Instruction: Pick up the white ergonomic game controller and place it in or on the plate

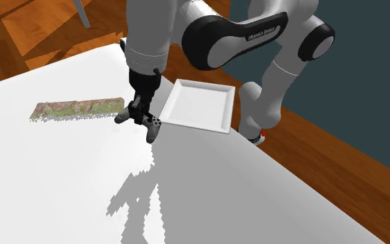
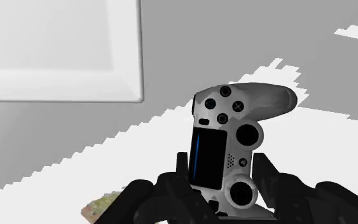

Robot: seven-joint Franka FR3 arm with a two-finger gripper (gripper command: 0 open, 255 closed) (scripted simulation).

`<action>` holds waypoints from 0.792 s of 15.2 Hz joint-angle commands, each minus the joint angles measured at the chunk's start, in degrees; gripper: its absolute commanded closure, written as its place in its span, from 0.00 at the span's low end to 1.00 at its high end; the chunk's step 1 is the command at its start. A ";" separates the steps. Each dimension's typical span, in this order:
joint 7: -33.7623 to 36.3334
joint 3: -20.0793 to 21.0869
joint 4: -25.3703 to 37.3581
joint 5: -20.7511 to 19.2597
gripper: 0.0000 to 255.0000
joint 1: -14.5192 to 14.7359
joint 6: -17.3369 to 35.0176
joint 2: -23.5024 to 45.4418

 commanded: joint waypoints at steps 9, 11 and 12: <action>-7.51 -6.99 -17.02 1.45 1.00 0.31 -4.33 -21.58; -8.90 -8.39 -19.34 1.10 1.00 0.27 -5.96 -25.54; -9.59 -9.10 -20.39 0.85 1.00 0.23 -6.85 -27.49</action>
